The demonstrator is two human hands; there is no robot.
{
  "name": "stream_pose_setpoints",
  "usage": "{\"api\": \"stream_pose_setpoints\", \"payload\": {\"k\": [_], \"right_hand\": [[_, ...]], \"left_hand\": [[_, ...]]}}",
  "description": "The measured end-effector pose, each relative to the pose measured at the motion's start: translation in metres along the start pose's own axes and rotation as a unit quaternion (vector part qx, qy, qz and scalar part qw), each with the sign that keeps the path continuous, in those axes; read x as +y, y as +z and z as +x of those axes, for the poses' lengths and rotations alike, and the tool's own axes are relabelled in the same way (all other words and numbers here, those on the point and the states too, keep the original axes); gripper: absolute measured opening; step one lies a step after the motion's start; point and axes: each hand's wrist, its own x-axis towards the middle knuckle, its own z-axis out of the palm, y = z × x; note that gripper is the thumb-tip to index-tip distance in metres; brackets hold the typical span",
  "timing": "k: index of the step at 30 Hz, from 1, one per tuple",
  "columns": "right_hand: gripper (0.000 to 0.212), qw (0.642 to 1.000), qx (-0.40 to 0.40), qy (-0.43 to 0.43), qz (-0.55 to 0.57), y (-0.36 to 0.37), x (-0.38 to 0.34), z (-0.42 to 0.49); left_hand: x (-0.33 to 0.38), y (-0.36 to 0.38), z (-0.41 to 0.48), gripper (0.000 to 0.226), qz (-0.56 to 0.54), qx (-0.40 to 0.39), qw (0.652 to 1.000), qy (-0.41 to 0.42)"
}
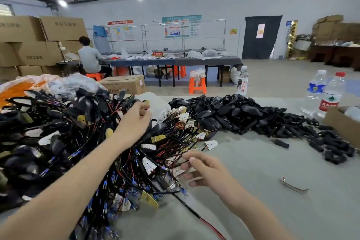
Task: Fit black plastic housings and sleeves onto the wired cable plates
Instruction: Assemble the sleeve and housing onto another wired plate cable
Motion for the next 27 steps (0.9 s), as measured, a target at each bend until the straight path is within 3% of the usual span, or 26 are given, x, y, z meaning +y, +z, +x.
{"api": "stream_pose_setpoints", "payload": {"k": [3, 10, 16, 20, 22, 27], "right_hand": [[0.022, 0.997, 0.06, 0.02, 0.036, -0.023, 0.012, -0.003], [0.024, 0.975, 0.191, 0.045, 0.105, -0.074, 0.032, -0.001], [0.021, 0.945, 0.212, 0.044, 0.245, -0.105, 0.045, 0.001], [0.022, 0.919, 0.185, 0.044, 0.346, -0.118, 0.055, 0.001], [0.021, 0.91, 0.176, 0.048, 0.373, -0.123, 0.056, 0.003], [0.02, 0.905, 0.177, 0.047, 0.384, -0.132, 0.06, 0.005]], "left_hand": [[-0.017, 0.042, -0.024, 0.024, 0.003, -0.081, 0.997, 0.008], [-0.033, 0.097, -0.026, 0.02, 0.046, -0.146, 0.988, 0.015], [-0.026, 0.124, -0.016, 0.023, 0.126, -0.148, 0.98, 0.052], [-0.013, 0.142, -0.008, 0.028, 0.198, -0.152, 0.964, 0.095], [-0.008, 0.153, -0.003, 0.03, 0.303, -0.174, 0.93, 0.117], [0.002, 0.175, 0.002, 0.022, 0.555, -0.265, 0.782, 0.101]]}}
